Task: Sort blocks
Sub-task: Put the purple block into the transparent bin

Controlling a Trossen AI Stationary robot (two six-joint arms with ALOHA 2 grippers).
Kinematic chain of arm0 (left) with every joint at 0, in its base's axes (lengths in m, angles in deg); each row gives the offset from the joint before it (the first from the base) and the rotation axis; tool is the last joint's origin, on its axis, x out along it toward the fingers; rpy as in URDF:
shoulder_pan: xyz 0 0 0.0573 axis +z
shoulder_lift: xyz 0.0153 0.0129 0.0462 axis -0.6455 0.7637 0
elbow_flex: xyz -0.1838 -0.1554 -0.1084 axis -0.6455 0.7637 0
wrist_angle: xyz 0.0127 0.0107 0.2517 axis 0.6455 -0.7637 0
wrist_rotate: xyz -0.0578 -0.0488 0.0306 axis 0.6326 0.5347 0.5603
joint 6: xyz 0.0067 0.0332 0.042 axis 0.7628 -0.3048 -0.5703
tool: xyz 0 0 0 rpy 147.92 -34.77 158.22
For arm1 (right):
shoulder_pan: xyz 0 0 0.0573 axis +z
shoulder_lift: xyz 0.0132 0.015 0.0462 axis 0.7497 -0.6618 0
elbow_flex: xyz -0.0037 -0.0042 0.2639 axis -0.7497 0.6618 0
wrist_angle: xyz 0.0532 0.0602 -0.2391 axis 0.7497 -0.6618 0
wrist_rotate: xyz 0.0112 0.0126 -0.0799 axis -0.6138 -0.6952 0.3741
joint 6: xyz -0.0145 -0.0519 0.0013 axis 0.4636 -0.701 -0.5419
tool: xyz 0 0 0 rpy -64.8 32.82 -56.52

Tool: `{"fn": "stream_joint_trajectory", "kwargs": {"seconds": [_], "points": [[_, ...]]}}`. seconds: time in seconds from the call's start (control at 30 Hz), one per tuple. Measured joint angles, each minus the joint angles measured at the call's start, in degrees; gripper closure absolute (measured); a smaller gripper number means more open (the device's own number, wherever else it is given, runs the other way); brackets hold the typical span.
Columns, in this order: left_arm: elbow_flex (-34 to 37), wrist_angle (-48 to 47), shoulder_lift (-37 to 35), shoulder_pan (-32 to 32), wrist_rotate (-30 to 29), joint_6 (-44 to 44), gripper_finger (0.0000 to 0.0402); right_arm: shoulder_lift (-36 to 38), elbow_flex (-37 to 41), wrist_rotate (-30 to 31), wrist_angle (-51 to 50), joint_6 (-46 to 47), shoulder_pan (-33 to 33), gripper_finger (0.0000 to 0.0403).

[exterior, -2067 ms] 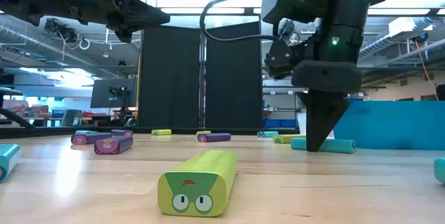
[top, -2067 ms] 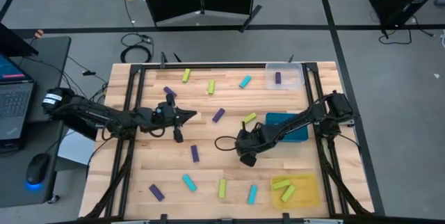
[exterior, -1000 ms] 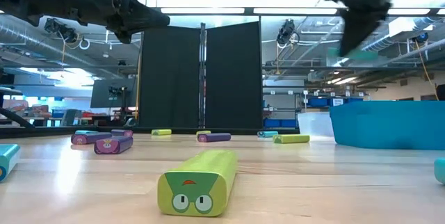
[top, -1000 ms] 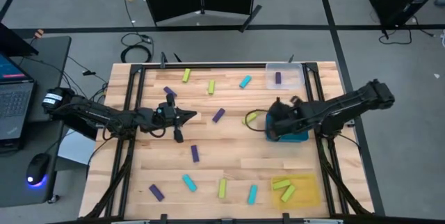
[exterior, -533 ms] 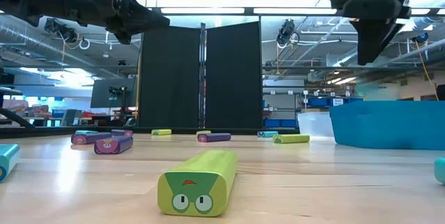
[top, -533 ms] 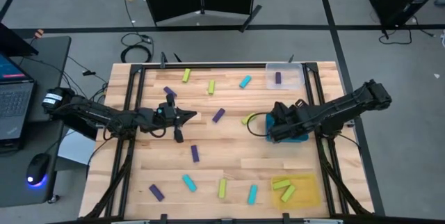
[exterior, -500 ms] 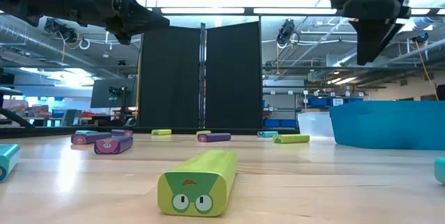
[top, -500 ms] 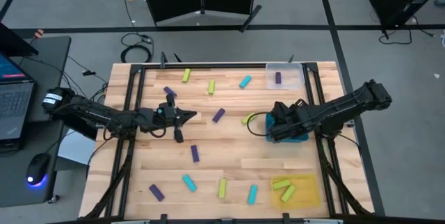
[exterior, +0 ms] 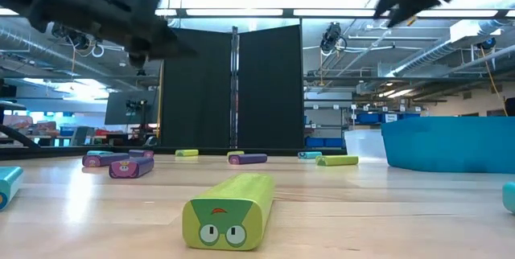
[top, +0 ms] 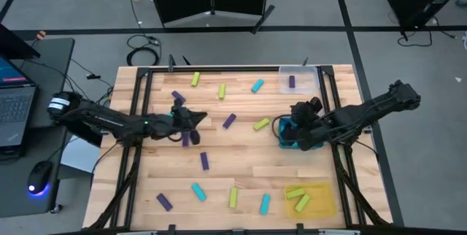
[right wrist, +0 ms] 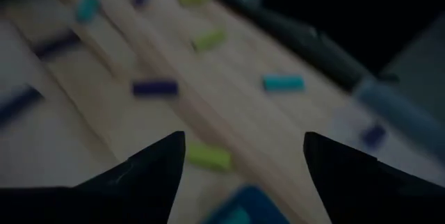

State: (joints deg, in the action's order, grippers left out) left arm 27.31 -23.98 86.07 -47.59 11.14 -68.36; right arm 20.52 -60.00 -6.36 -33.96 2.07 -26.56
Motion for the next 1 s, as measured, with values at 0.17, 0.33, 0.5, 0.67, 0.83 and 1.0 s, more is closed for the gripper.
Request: {"fn": "stream_joint_trajectory", "kwargs": {"seconds": [0.17,0.33,0.5,0.67,0.83,1.0], "points": [[-7.82,-10.01,9.85,2.21,1.83,4.91,0.0309,2.48,-0.02,3.92,8.74,-10.17,0.21,0.0112],[-16.40,-15.18,19.38,5.02,6.46,7.83,0.0242,3.09,-0.02,8.51,17.08,-19.77,0.17,0.0118],[-26.17,-25.38,28.08,11.08,12.30,12.14,0.0205,2.36,-0.02,12.46,26.04,-28.61,0.37,0.0118],[-31.62,-29.76,34.72,14.60,17.51,12.08,0.0188,1.11,-0.02,12.03,29.58,-33.10,0.39,0.0115],[-33.39,-30.33,38.71,16.02,24.17,11.97,0.0172,-0.07,-0.02,10.75,28.99,-32.64,0.39,0.0117],[-33.92,-29.94,40.65,16.01,25.86,11.82,0.0152,-0.63,-0.03,10.61,28.78,-32.88,0.39,0.0118]]}}
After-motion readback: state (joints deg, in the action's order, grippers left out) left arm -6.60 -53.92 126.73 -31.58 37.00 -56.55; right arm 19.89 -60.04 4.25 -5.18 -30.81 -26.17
